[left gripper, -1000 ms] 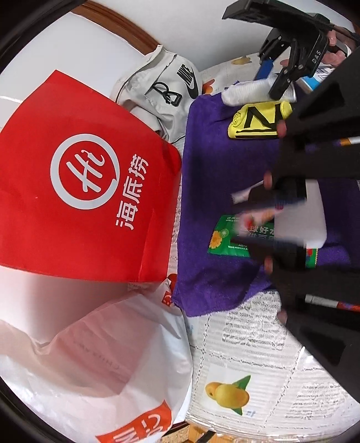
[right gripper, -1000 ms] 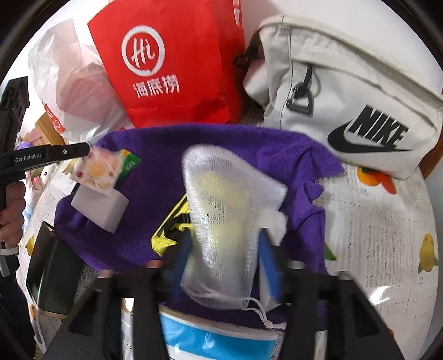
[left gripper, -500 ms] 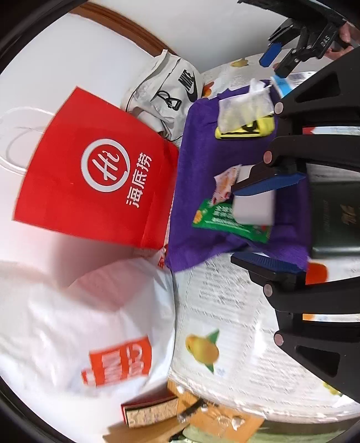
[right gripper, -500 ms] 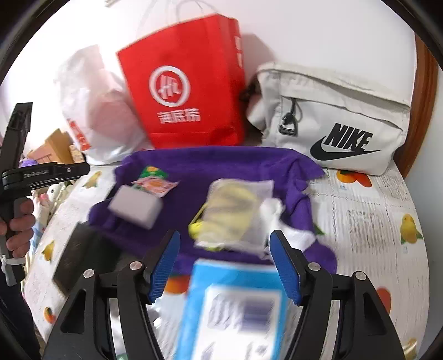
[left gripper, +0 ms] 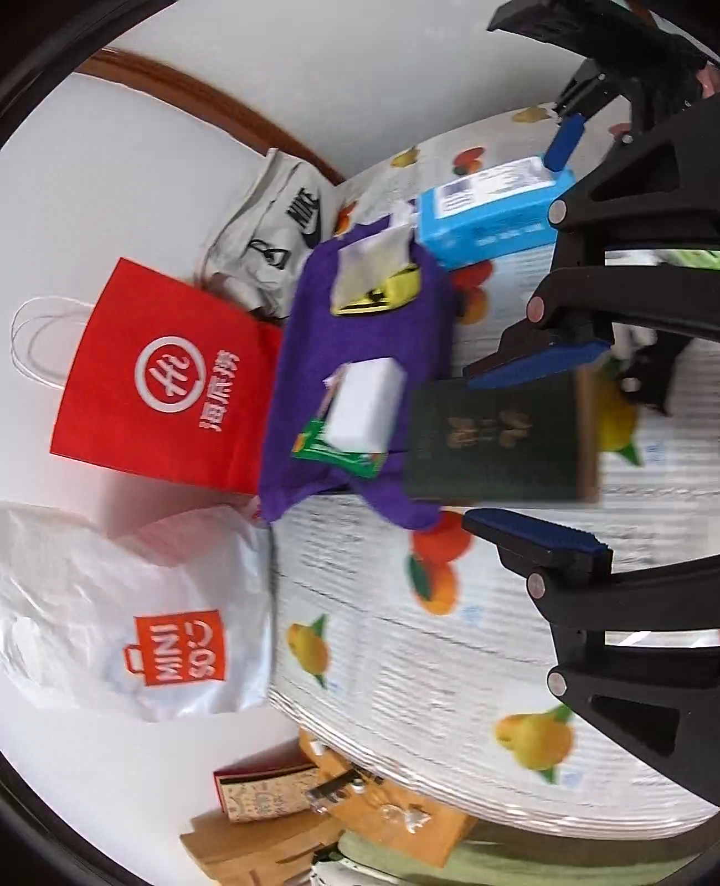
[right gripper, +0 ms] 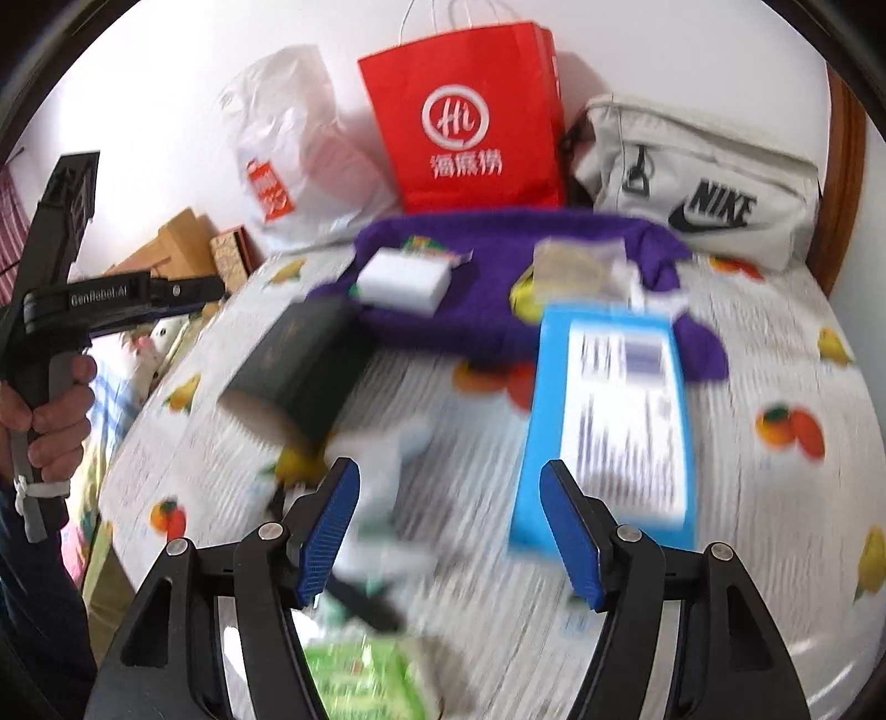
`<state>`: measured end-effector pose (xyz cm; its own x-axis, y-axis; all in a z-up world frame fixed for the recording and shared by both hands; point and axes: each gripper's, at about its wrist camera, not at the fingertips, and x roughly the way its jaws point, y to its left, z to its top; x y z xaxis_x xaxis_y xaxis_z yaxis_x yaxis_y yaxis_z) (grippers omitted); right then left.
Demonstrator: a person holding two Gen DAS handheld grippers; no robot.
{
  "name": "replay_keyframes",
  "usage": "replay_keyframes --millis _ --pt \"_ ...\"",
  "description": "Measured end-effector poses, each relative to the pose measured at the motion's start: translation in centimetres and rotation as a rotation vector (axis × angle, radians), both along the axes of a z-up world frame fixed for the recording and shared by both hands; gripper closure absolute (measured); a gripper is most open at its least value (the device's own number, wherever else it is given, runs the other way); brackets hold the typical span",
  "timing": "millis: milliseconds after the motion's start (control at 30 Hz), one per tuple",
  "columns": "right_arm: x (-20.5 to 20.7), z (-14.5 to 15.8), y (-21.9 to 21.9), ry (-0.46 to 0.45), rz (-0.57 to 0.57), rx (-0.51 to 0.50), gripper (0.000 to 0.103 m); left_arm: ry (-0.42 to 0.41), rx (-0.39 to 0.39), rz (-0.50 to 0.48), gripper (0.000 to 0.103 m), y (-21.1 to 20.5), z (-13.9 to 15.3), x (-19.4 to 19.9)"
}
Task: Organize soft objects
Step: 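Grasp the green tissue pack with the right tool while the left tool moves to the white glove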
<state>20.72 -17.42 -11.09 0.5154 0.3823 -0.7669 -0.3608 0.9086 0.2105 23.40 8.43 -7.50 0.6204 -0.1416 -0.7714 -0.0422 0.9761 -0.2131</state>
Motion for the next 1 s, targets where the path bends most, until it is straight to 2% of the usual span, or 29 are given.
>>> replay_keyframes --millis 167,367,567,667,800,900,1000 --pt "-4.2 -2.2 -0.2 0.025 0.025 0.008 0.023 0.021 -0.001 -0.016 0.05 -1.0 -1.5 -2.9" --pt "-7.4 -4.3 0.8 0.041 0.068 -0.002 0.021 0.042 0.016 -0.046 0.045 -2.6 -3.1 -5.7" --pt "-8.8 -5.7 1.9 0.047 0.091 0.014 0.018 0.06 0.034 -0.064 0.043 -3.6 -4.2 -7.2" --pt "-8.9 -6.8 2.7 0.054 0.098 -0.033 0.018 0.061 0.039 -0.064 0.043 -3.9 -4.7 -7.9" --pt "-9.3 -7.3 3.3 -0.008 0.1 -0.103 0.018 0.072 0.036 -0.067 0.043 -4.1 -5.4 -8.4" --pt "-9.3 -7.3 2.9 -0.027 0.085 -0.108 0.028 0.086 0.038 -0.071 0.043 -4.4 -6.3 -8.5" --pt "-9.3 -7.3 2.1 -0.024 0.076 -0.097 0.029 0.095 0.023 -0.087 0.043 -4.9 -7.0 -8.5"
